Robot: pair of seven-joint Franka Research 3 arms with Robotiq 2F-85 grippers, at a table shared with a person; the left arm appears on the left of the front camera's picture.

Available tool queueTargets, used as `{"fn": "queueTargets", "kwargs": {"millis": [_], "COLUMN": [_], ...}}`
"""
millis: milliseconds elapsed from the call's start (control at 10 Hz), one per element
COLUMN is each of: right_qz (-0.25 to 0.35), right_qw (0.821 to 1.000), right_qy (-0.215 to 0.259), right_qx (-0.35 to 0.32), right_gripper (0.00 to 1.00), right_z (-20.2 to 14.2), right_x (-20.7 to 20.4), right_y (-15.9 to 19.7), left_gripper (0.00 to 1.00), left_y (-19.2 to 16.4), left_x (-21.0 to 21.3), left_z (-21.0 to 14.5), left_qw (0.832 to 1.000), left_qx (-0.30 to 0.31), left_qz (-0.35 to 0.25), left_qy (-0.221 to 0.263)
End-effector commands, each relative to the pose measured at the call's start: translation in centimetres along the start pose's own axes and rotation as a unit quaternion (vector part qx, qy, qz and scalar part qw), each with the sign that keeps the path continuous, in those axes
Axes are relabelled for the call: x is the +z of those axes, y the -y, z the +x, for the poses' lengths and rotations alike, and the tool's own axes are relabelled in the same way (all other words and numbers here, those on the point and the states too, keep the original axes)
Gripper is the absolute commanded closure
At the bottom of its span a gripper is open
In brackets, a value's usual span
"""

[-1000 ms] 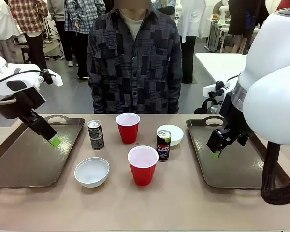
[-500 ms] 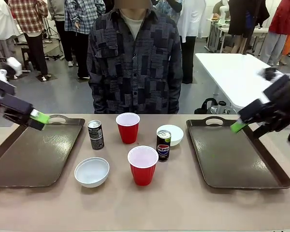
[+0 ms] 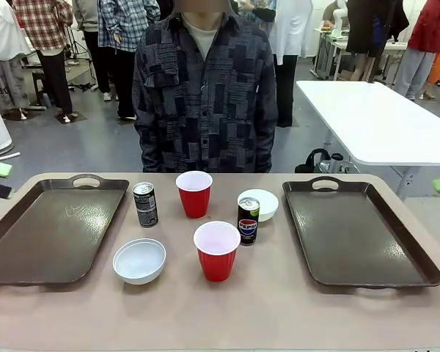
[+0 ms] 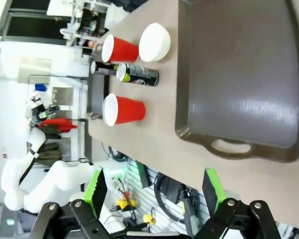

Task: Prepare tableware on both trays.
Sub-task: Pick up a Picnic Bowl from the table and place it on a Handle tray.

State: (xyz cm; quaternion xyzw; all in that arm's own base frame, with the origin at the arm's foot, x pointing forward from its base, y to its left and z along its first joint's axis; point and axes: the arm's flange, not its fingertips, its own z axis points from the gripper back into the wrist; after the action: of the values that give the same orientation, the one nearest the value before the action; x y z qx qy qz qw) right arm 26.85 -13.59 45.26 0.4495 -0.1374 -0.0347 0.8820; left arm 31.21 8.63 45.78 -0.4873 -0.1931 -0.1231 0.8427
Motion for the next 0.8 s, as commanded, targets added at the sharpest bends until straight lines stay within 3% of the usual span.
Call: {"fn": "queueTargets", "kwargs": {"millis": [0, 400, 700], "right_qz": [0.033, 0.028, 0.024], "right_qw": [0.999, 0.999, 0.999], "right_qy": [-0.036, -0.029, -0.027], "right_qx": [0.005, 0.0, -0.001], "right_gripper": [0.0, 0.0, 0.0], "right_z": [-3.9, -4.8, -4.9], "right_x": [-2.4, -0.7, -0.5], "right_y": [1.5, 2.0, 2.0], "left_gripper": [0.0, 0.0, 0.0], "left_y": [-1.2, -2.9, -3.7], "left_x": [2.4, 7.1, 7.9], "left_z": [-1.0, -2.7, -3.7], "left_qw": [1.0, 0.998, 0.997], "left_qx": [0.01, 0.047, 0.067], "left_qz": [0.003, 0.021, 0.031], "left_qy": [-0.001, 0.027, 0.027]}}
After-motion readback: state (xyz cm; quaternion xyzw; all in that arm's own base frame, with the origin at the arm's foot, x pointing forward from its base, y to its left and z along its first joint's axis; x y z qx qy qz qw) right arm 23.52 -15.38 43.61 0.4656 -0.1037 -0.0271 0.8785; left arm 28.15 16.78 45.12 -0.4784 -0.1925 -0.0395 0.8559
